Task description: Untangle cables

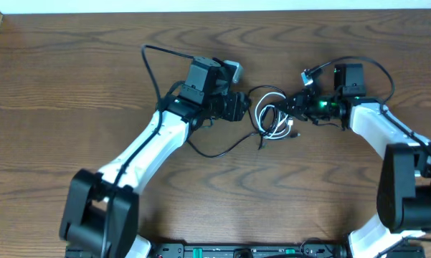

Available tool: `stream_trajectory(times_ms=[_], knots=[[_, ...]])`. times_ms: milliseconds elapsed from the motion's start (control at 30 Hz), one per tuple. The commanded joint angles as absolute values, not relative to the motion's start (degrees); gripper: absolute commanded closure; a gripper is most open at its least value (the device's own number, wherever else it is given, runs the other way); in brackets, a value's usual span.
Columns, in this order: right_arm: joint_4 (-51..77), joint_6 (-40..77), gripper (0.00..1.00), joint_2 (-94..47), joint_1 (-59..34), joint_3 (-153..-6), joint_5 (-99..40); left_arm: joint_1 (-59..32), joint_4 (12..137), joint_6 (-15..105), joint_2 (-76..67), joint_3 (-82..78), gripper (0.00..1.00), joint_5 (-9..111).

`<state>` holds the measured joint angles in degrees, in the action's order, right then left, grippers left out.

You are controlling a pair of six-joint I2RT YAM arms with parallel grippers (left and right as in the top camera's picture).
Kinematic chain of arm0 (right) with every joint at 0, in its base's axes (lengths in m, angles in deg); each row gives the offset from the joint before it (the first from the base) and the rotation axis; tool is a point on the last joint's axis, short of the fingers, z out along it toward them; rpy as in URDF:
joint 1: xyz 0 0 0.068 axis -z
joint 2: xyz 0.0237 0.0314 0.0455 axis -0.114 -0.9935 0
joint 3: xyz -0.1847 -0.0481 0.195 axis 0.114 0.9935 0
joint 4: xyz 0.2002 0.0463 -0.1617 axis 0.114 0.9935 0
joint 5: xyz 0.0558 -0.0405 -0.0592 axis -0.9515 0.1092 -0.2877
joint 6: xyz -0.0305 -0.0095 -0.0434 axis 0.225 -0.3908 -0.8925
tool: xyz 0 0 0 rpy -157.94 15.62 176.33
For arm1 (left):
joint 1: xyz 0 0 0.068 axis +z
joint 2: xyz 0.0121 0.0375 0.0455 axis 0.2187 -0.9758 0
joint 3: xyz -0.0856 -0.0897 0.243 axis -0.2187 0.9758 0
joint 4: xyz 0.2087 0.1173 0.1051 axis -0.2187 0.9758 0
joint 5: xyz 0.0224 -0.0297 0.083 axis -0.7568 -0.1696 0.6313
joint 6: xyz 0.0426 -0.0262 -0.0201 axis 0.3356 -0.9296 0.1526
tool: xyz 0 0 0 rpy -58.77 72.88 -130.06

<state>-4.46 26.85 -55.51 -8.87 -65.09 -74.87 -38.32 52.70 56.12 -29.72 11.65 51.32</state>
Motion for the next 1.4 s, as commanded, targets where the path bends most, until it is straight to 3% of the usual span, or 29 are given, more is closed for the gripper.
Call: stream_trajectory(times_ms=[0, 267, 567, 733, 867, 1033, 1233, 1267, 1300, 1367], knots=[[-3.72, 24.10, 0.97, -52.45, -8.68, -65.04, -75.63, -38.00, 51.32, 55.55, -36.26, 11.37, 0.41, 40.63], [-2.19, 24.08, 0.98, -52.47, -9.27, -65.04, -75.61, -38.11, 41.16, 55.23, -42.16, 11.37, 0.41, 37.33], [-1.84, 24.08, 0.98, -52.47, -10.51, -65.04, -75.17, -41.12, 31.10, 44.32, -47.06, 11.37, 0.42, 48.11], [-1.42, 23.86, 0.98, -52.47, -10.99, -65.04, -75.15, -44.34, 31.10, 42.02, -48.74, 11.37, 0.51, 60.39], [-1.18, 23.86, 0.98, -52.47, -11.04, -65.04, -75.17, -45.82, 31.28, 42.00, -48.76, 11.37, 0.65, 66.49], [-0.70, 23.68, 0.98, -52.47, -11.06, -65.04, -75.17, -47.16, 30.80, 42.02, -48.76, 11.37, 0.73, 71.82], [-0.52, 23.68, 0.97, -52.47, -11.04, -65.04, -75.15, -49.30, 28.50, 42.05, -50.88, 11.37, 0.75, 75.74], [-0.48, 23.68, 0.97, -52.47, -11.04, -65.04, -75.13, -49.36, 28.54, 42.09, -51.32, 11.37, 0.80, 76.06], [0.09, 23.73, 0.97, -52.47, -11.04, -65.04, -73.79, -49.25, 29.64, 42.02, -51.08, 11.37, 0.93, 76.87], [1.84, 23.73, 0.97, -52.47, -11.04, -65.04, -70.36, -48.75, 30.03, 42.02, -49.48, 11.37, 0.92, 76.96]])
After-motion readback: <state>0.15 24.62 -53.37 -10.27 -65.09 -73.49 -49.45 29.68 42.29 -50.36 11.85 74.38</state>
